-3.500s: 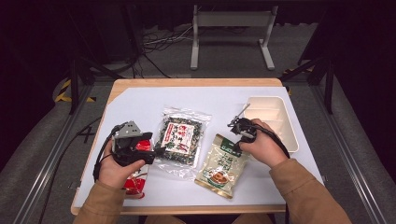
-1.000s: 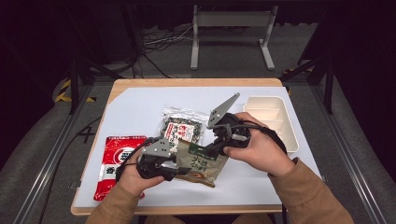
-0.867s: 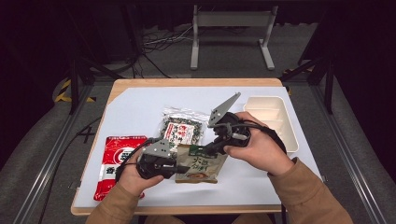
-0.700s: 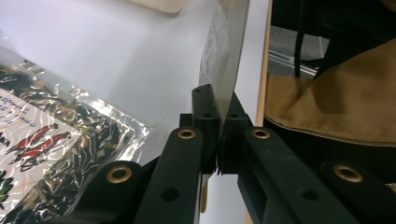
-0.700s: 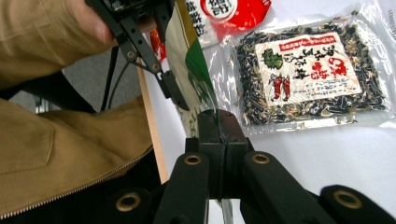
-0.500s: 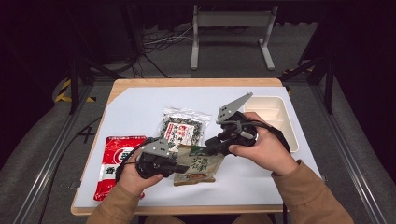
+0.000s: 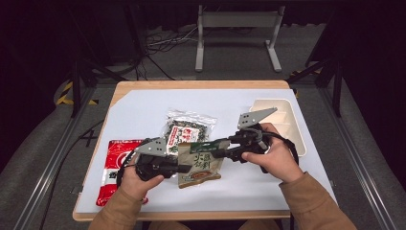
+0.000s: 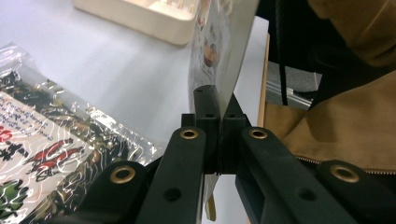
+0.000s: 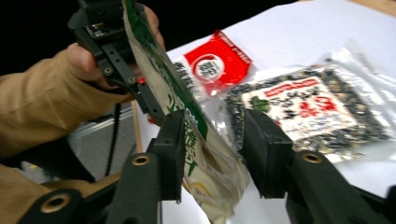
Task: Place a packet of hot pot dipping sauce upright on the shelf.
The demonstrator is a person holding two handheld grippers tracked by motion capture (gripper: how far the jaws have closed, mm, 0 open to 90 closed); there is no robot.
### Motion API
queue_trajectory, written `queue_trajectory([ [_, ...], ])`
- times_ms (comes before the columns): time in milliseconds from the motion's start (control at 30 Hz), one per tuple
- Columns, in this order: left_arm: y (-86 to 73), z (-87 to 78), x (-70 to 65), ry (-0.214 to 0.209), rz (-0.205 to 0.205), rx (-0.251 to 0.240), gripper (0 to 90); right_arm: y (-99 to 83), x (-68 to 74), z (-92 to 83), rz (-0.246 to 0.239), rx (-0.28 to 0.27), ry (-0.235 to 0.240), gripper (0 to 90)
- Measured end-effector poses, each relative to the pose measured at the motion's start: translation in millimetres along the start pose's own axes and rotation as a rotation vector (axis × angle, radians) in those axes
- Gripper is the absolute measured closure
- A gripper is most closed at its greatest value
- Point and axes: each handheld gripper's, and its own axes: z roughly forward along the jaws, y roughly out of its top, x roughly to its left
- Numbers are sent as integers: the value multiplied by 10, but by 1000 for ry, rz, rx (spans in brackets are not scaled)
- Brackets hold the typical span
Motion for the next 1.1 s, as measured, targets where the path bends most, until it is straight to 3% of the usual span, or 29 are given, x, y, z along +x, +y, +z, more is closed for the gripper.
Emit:
queue_trajectory([
  [67,0,-3,-8,15,5,6,898,-24,-7,49,9,-5,32,695],
  [167,-17,3,15,20,-3,11,898,-22,1,73,30,27,22,841],
  [233,-21,10,17,23,-4,10,898,-4,20,79,31,37,11,870],
  [367,-8,-5,7,36,-6,-12,896,44,65,71,23,26,-35,894],
  [467,-13,0,27,25,-28,-16,864,64,81,61,15,11,-38,898],
  [533,-20,24,60,14,-63,-16,665,81,90,47,6,22,-40,899],
  [600,-30,39,76,11,-70,-21,619,89,94,29,-4,21,-42,900],
  [633,-32,40,84,5,-73,-26,549,107,94,-10,-14,23,-49,900],
  [700,-33,35,90,7,-78,-34,526,115,91,-27,-17,22,-51,900],
  [767,-42,7,103,29,-87,-38,477,144,85,-80,-24,20,-58,900],
  [967,-111,-128,141,90,-114,-48,452,271,56,-284,-61,42,-112,900],
  [1100,-145,-230,147,114,-126,-63,453,327,-18,-452,-58,32,-143,900],
])
